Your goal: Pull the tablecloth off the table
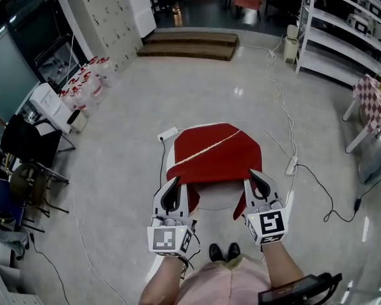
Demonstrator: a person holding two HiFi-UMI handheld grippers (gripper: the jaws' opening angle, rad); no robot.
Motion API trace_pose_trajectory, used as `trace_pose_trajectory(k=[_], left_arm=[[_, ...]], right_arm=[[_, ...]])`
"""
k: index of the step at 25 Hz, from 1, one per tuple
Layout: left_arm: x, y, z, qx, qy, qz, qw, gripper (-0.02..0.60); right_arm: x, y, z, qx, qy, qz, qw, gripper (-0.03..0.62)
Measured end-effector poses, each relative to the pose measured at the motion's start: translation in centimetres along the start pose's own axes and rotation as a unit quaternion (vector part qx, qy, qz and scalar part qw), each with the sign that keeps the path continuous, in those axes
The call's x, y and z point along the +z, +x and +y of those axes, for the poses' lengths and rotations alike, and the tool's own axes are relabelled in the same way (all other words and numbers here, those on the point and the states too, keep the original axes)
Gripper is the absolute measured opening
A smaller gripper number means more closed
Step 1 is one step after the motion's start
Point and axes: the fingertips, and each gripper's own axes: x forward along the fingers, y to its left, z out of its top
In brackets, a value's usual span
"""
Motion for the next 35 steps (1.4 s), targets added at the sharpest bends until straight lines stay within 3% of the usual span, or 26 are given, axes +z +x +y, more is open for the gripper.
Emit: trace_pose_trajectory(k=[18, 35], left_arm=[[-0.4, -0.5, -0.6, -0.017, 0.006, -0.002, 0.9998, 0.041], [0.3, -5.2, -4.6, -0.008, 0.014, 0.001, 0.9999, 0.041]], right_arm=[[-0.8, -0.9, 0.1, -0.015, 0.013, -0.007, 1.0, 0.023], [-0.9, -7.1, 0.5, -0.002, 0.011, -0.012, 1.0, 0.023]])
